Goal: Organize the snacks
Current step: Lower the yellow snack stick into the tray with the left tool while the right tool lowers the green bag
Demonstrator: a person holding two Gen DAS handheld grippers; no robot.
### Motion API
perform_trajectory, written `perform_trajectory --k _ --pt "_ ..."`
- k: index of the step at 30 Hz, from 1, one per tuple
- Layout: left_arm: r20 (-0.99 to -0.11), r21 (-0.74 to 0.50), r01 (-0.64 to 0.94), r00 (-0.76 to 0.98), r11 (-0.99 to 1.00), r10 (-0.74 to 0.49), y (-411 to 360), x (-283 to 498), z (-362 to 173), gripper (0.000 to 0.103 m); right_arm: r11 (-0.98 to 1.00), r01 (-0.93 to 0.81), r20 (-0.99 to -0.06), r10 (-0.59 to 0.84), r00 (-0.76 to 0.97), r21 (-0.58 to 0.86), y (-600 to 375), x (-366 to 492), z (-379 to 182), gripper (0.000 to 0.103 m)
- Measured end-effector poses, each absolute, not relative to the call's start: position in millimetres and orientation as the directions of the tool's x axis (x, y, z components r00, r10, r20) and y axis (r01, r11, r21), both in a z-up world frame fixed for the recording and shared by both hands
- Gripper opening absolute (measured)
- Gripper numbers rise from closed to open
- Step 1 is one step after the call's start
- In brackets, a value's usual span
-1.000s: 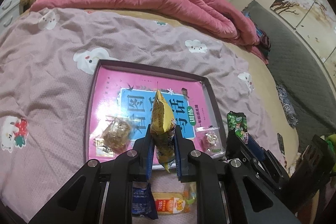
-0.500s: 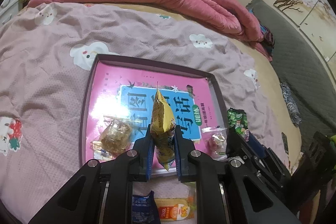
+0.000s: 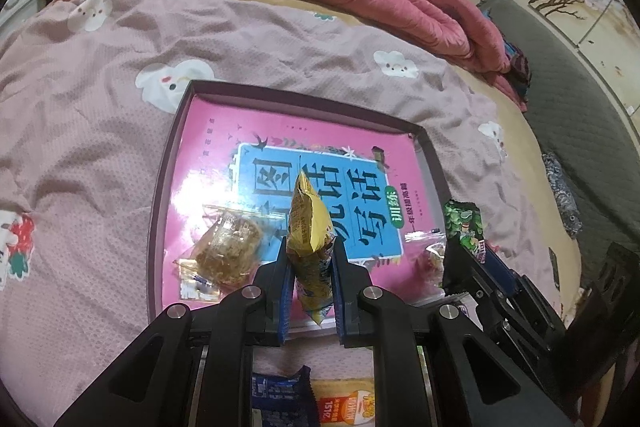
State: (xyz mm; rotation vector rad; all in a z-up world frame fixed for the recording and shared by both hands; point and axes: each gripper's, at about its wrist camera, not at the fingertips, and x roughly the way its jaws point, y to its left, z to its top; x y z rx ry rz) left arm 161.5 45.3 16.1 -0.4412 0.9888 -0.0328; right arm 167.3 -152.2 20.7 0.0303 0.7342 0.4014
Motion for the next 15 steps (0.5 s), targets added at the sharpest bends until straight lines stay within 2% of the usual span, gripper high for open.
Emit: perform_trajectory --k 15 --pt "-0.797 -0.405 -0.162 0.544 0.900 -0.260 40.6 163.8 -1.8 0.017 0.921 -0.348 -0.668 0.370 0.646 0.174 -151.7 168.4 8.1 0.038"
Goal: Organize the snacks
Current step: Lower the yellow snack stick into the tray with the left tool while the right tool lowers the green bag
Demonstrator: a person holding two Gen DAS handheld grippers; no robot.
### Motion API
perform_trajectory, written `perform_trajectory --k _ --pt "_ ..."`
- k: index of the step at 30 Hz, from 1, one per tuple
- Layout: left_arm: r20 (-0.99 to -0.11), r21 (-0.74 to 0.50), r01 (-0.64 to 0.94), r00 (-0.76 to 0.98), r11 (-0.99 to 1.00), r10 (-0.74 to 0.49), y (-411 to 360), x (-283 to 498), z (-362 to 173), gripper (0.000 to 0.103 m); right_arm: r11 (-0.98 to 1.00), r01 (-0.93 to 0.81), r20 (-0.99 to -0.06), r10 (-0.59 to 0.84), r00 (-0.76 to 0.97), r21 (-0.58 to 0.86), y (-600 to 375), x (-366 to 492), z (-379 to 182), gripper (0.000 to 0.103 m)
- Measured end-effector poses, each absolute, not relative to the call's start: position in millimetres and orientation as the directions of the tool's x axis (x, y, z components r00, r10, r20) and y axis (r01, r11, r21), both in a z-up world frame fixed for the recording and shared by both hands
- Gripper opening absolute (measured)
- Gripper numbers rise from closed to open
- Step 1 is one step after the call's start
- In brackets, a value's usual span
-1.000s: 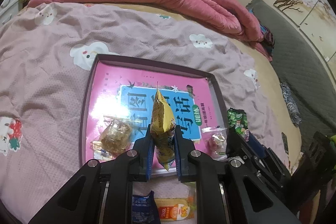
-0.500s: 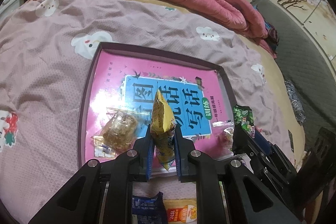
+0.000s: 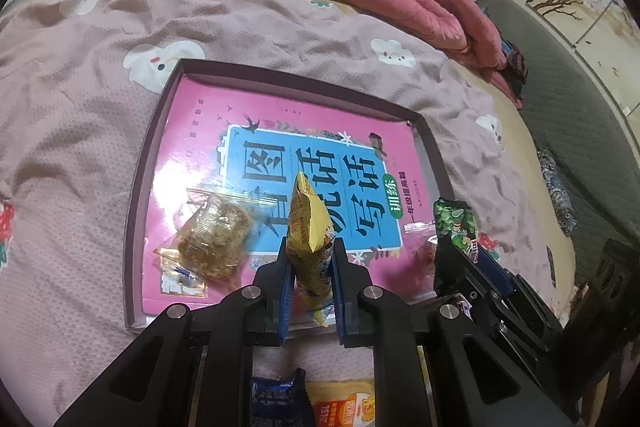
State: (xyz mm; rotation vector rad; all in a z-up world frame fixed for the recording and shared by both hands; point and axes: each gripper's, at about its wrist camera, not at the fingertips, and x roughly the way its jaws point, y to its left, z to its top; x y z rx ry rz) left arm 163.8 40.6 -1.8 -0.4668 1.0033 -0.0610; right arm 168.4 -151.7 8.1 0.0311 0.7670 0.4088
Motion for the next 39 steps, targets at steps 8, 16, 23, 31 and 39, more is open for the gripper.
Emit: perform_trajectory --k 8,16,23,31,39 --pt "-0.801 -0.404 -0.153 0.535 0.902 -0.268 35.4 164.5 -6.1 0.017 0.922 -0.350 -0.675 0.364 0.641 0.165 -149.3 170.1 2.7 0.038" --pt "-0.802 -0.410 -0.145 0.528 0.901 -0.280 34.7 165.2 -10.1 0.017 0.916 -0.362 -0.685 0.374 0.626 0.170 -144.3 175.1 -1.0 0.038" --pt "-0.801 -0.415 -0.139 0.525 0.899 -0.289 36.0 165.9 -13.7 0.017 0.910 -0.374 -0.704 0.386 0.596 0.181 -136.7 177.3 -8.4 0.038" --pt "-0.801 -0.420 -0.146 0.523 0.896 -0.291 39.3 166.7 -20.0 0.019 0.906 -0.388 -0.731 0.379 0.567 0.169 -128.6 177.0 -17.4 0.038" --pt "-0.800 -0.422 -0.151 0.525 0.894 -0.289 40.7 165.0 -22.5 0.020 0.914 -0.365 -0.746 0.365 0.556 0.176 -133.4 179.5 -22.8 0.038"
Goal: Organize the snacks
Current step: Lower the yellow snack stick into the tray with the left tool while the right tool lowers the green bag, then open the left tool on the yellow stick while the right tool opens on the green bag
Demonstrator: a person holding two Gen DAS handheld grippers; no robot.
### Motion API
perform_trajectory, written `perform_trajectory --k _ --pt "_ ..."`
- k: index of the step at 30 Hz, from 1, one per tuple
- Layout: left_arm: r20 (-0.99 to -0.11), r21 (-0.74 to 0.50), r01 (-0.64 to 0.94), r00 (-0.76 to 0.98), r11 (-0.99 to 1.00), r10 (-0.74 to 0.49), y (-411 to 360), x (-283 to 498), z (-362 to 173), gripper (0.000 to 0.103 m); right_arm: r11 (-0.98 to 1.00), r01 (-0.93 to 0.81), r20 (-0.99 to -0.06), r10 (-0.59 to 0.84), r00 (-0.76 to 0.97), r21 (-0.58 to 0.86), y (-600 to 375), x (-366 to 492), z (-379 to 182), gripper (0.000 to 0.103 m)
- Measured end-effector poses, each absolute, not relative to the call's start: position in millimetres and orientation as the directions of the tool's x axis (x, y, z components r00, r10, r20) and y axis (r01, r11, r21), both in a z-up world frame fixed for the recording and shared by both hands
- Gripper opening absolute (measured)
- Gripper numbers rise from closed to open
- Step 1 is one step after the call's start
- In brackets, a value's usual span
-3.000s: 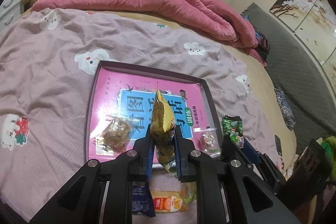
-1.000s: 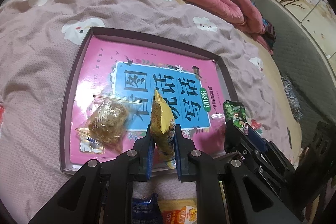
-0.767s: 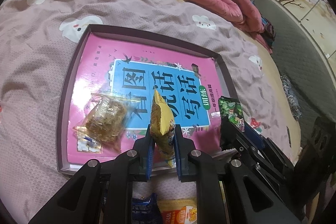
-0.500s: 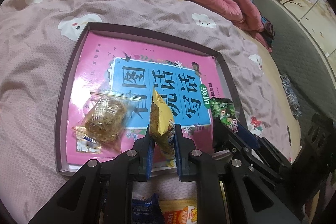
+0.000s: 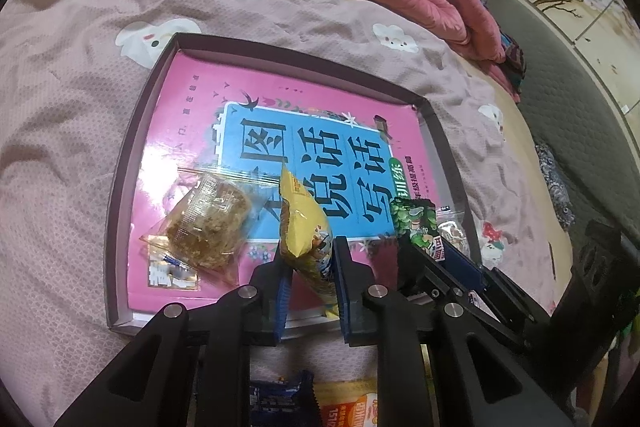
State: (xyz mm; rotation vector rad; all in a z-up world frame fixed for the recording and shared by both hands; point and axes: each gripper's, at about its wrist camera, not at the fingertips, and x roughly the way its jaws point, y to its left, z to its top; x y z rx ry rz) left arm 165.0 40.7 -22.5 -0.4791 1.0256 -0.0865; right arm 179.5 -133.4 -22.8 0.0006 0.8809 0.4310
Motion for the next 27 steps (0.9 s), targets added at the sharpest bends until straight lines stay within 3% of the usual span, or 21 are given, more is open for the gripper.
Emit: perform_trajectory --k 27 --pt "-0.806 -0.417 -0.168 0.523 0.893 -0.278 41.4 169.2 -31.2 0.025 0.929 -0.328 -0.732 0.342 0.589 0.171 -147.2 174.0 -16.8 0.039"
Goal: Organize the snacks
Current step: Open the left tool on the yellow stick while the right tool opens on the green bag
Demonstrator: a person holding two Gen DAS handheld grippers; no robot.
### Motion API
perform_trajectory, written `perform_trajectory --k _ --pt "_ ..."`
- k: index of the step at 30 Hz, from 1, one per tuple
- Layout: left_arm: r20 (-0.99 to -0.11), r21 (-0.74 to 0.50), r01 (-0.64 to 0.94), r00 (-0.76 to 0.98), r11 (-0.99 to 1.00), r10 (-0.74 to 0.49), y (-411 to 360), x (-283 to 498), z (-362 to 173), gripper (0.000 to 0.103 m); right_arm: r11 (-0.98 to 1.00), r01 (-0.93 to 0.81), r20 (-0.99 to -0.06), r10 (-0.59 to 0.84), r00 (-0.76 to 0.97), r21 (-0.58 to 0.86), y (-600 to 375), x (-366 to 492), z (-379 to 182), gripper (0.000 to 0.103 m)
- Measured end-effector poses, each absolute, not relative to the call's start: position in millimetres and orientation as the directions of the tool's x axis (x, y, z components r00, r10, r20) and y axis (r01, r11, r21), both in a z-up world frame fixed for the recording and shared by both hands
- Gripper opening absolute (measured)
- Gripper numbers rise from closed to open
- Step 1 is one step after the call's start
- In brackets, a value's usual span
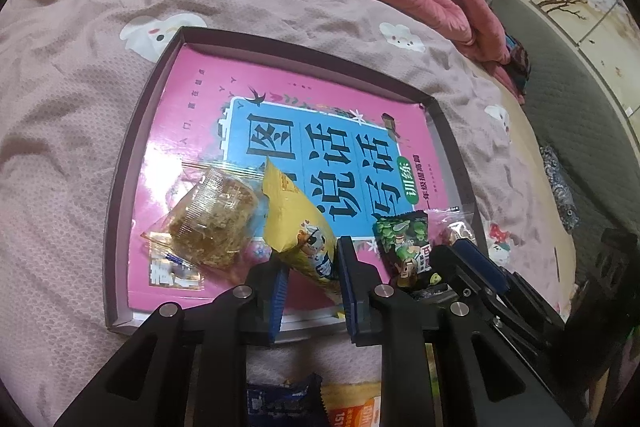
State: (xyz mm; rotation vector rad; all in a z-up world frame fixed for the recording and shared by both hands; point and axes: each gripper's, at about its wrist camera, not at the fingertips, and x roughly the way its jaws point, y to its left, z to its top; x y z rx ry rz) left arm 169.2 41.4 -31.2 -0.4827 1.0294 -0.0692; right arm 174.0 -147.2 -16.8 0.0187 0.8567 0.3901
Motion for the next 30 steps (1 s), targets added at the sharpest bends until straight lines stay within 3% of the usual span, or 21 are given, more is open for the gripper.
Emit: perform_trajectory --k 16,30 --pt "-0.814 -0.400 -0.173 0.519 0.900 -0.263 38.1 166.0 -29.7 0.030 0.925 -0.332 -0.724 0.358 0.589 0.187 -148.6 171.9 -11.9 0.039" --pt "-0.807 -0.387 -0.192 0.544 0.902 -0.231 48.4 158.5 -17.6 0.056 0.928 -0.327 -0.717 0.351 0.602 0.179 -151.3 169.1 -6.1 0.041"
